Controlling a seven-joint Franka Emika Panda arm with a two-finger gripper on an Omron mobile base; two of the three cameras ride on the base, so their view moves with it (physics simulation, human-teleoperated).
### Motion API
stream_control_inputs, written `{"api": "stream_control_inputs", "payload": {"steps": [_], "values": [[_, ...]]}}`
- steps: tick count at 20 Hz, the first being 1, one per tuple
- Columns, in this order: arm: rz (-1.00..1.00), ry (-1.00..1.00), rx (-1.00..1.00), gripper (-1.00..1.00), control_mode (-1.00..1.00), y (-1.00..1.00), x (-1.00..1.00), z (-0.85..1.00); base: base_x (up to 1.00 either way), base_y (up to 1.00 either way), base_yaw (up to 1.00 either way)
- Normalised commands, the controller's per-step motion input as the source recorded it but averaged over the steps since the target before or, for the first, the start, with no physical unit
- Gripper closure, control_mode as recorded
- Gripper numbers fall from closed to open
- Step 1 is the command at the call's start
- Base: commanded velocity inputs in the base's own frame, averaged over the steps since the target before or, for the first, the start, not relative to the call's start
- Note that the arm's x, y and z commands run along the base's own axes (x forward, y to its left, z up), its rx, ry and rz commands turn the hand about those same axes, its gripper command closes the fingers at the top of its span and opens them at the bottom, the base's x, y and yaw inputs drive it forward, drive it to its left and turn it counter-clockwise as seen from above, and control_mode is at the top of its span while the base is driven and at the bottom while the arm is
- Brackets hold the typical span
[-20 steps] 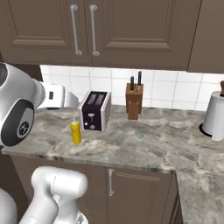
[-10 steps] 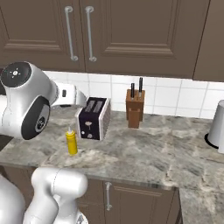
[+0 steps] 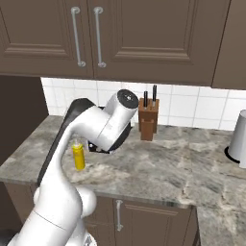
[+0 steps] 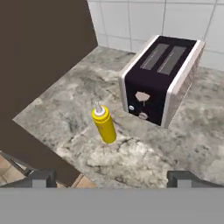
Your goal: Place the mustard and condiment bottle from the counter to the top shelf of the fridge. If the existing items in the fridge are on the top shelf, move them to other shelves.
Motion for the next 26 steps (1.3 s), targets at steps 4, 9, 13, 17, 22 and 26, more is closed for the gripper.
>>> {"api": "stream_control_inputs", "payload": {"steps": [4, 9, 13, 17, 22, 26], "values": [[0.47, 0.14, 0.24, -1.00, -1.00, -0.07, 0.86, -0.91, 0.00, 0.00, 0.00], [0.40, -0.04, 0.09, -1.00, -1.00, 0.07, 0.60, -0.94, 0.00, 0.00, 0.00], [0.33, -0.06, 0.08, -1.00, -1.00, 0.23, 0.25, -0.70, 0.00, 0.00, 0.00], [0.16, -0.15, 0.11, -1.00, -1.00, 0.42, 0.04, -0.47, 0.00, 0.00, 0.00], [0.00, -0.09, 0.09, -1.00, -1.00, 0.66, -0.07, -0.24, 0.00, 0.00, 0.00], [0.00, -0.03, 0.00, -1.00, -1.00, 0.55, -0.03, -0.08, 0.00, 0.00, 0.00]]}}
